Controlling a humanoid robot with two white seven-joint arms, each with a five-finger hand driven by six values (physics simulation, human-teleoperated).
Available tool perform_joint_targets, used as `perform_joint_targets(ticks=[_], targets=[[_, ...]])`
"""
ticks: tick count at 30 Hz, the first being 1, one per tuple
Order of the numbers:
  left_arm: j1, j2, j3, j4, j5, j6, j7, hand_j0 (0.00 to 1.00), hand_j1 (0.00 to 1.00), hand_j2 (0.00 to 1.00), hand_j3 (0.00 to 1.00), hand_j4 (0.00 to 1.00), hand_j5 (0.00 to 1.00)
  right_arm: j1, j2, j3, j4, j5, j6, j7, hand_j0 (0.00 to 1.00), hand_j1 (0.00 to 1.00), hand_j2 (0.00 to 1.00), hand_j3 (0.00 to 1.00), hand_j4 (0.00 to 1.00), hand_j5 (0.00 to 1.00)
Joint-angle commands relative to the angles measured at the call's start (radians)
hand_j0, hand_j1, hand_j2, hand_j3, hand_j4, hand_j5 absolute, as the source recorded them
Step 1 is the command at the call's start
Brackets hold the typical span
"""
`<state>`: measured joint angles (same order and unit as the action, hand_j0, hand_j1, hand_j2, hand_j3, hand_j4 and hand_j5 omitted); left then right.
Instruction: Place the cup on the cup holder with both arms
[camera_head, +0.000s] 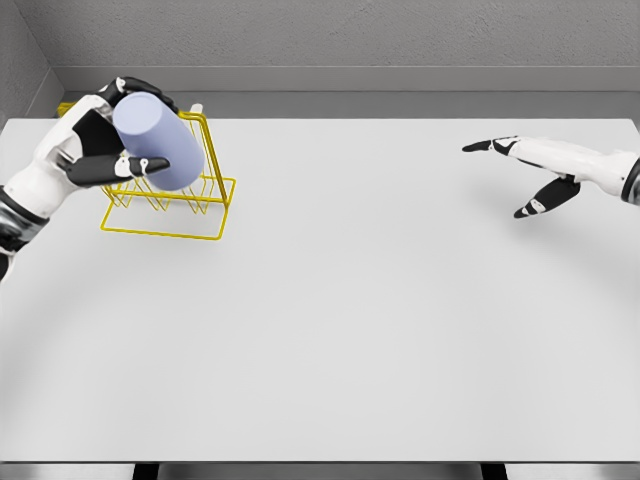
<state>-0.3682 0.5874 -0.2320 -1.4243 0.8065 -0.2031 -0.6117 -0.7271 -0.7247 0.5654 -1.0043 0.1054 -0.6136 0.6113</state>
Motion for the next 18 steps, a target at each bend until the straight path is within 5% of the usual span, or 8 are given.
perform_joint_targets(ticks=[1, 2, 4, 6, 9, 18], targets=[[0.000, 0.006, 0.005, 0.001, 0.000, -0.001, 0.001, 0.60, 0.60, 0.60, 0.60, 0.60, 0.60, 0.000, -0.001, -0.001, 0.000, -0.007, 0.003, 0.000, 1.00, 1.00, 1.00, 1.00, 1.00, 1.00], [-0.002, 0.008, 0.006, 0.002, -0.001, -0.001, 0.001, 0.60, 0.60, 0.60, 0.60, 0.60, 0.60, 0.000, -0.001, -0.001, 0.000, -0.007, 0.003, 0.000, 1.00, 1.00, 1.00, 1.00, 1.00, 1.00], [0.000, 0.003, 0.005, 0.002, -0.004, -0.004, 0.001, 0.76, 0.76, 0.76, 0.76, 0.76, 0.76, 0.000, -0.001, -0.001, 0.000, -0.007, 0.003, 0.000, 1.00, 1.00, 1.00, 1.00, 1.00, 1.00], [0.003, 0.003, 0.005, 0.001, -0.004, -0.005, 0.001, 0.76, 0.76, 0.76, 0.76, 0.76, 0.76, 0.000, -0.001, -0.001, 0.000, -0.007, 0.003, 0.000, 1.00, 1.00, 1.00, 1.00, 1.00, 1.00], [0.005, 0.008, 0.005, -0.001, -0.003, -0.009, 0.001, 1.00, 1.00, 1.00, 1.00, 1.00, 1.00, 0.000, -0.001, -0.001, 0.000, -0.007, 0.003, 0.000, 1.00, 1.00, 1.00, 1.00, 1.00, 1.00], [0.017, 0.008, 0.005, -0.028, 0.002, -0.027, 0.001, 1.00, 1.00, 1.00, 1.00, 1.00, 1.00, 0.000, -0.002, -0.001, 0.000, -0.007, 0.003, 0.000, 1.00, 1.00, 1.00, 1.00, 1.00, 1.00]])
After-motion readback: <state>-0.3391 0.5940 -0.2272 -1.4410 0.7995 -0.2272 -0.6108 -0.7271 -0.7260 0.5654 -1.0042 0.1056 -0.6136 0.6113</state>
